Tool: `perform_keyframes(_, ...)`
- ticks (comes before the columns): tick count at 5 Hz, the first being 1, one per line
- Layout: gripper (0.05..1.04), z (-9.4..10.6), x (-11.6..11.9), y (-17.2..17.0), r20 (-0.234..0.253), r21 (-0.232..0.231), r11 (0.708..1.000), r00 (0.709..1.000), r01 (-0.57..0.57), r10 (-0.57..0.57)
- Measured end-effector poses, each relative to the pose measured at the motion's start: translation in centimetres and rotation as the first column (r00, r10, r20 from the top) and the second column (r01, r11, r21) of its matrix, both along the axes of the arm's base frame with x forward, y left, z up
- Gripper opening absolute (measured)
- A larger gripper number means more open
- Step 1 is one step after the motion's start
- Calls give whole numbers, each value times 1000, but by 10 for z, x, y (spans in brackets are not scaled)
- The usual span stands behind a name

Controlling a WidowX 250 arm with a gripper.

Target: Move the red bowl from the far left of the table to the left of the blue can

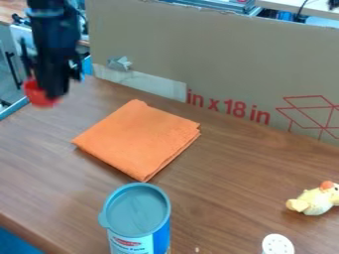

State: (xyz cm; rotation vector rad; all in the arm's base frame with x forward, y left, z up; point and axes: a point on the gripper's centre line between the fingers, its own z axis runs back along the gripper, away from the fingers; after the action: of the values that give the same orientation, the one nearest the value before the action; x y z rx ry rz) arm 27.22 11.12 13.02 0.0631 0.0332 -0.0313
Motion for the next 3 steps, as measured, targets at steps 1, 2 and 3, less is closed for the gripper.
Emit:
perform_keyframes(1, 87, -15, -18, -23, -56, -54, 999, 998, 4, -7)
perform_keyframes(2, 87, -18, -36, -37, -51, -95, 996, 999, -3, -2)
perform_keyframes(3, 87, -21, -48, -41, -43, -105, 994, 999, 21, -25)
